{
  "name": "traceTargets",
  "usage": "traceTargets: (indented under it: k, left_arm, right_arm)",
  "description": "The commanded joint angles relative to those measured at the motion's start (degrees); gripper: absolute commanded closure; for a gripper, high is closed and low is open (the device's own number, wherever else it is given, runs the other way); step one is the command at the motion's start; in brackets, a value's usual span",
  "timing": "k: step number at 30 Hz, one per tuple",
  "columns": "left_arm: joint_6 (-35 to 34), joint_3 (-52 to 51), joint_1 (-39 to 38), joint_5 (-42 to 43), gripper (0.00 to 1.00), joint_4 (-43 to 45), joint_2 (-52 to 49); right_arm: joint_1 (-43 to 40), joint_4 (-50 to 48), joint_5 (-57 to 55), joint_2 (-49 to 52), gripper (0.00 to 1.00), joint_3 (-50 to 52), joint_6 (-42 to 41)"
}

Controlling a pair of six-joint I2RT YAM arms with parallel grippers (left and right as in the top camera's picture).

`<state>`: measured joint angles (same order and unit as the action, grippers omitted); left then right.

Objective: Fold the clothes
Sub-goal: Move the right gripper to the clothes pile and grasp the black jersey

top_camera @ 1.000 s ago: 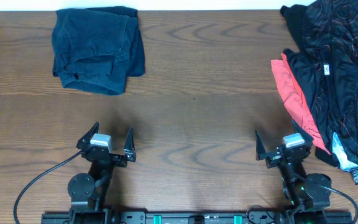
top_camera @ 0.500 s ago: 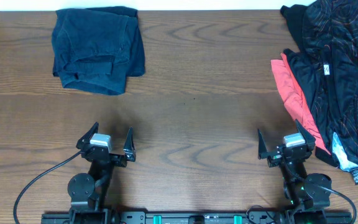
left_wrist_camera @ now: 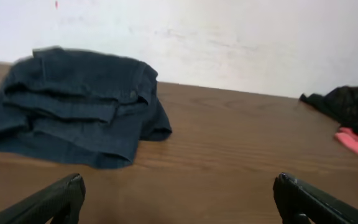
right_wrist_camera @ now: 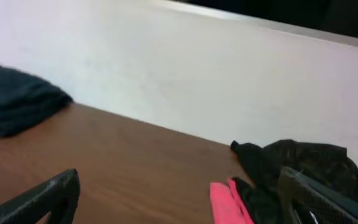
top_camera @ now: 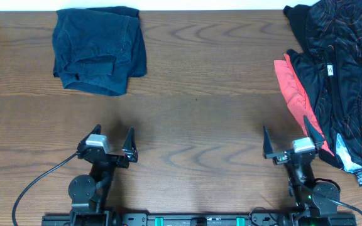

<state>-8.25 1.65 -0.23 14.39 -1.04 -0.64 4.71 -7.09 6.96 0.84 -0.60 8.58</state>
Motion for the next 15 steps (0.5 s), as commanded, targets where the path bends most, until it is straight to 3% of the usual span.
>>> traceTargets:
  k: [1, 7, 15]
  left_arm:
    - [-3.98, 5.27, -0.28, 0.98, 0.02, -1.84, 0.02]
    - [2.73, 19.10, -0.28, -2.51, 0.02, -14.01, -3.91]
    - [4.24, 35.01, -0.28, -4.74, 0.02, -26.29, -19.85]
  right_arm:
    - [-1.01, 0.59, -4.07, -0.07, 0.01, -3.17, -5.60]
    - [-1.01, 8.50, -5.68, 5.40, 0.01, -14.56, -5.53]
    - [-1.01, 22.95, -6.34, 25.66, 0.01, -36.98, -6.43]
